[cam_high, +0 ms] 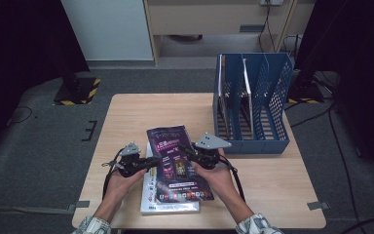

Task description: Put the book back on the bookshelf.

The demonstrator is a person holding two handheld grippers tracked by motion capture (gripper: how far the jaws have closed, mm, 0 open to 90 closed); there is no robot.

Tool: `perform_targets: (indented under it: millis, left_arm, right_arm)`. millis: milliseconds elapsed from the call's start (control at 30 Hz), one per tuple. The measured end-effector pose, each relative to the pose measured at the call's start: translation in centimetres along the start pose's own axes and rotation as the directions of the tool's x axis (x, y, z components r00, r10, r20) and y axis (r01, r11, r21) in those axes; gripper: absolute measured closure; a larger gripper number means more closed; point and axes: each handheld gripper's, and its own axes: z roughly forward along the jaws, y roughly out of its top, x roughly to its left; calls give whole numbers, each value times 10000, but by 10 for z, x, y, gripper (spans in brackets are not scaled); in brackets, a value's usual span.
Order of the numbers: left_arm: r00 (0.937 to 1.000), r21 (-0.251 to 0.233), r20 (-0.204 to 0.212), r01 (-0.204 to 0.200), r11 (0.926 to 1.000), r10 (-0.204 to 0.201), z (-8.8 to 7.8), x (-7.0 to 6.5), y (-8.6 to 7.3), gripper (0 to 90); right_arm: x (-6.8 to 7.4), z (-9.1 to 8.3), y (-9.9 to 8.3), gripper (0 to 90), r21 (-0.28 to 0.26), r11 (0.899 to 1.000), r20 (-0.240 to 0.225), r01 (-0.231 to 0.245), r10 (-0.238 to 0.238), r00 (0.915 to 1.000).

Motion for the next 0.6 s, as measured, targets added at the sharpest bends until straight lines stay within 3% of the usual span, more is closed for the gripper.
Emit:
perform_targets:
  millis: [600]
  left_arm:
    - [9997, -490, -11, -238, 9985, 237, -11, -1, 6, 814]
  right_arm:
    - [-5, -4, 4, 785, 106, 9998, -230, -141, 144, 9996]
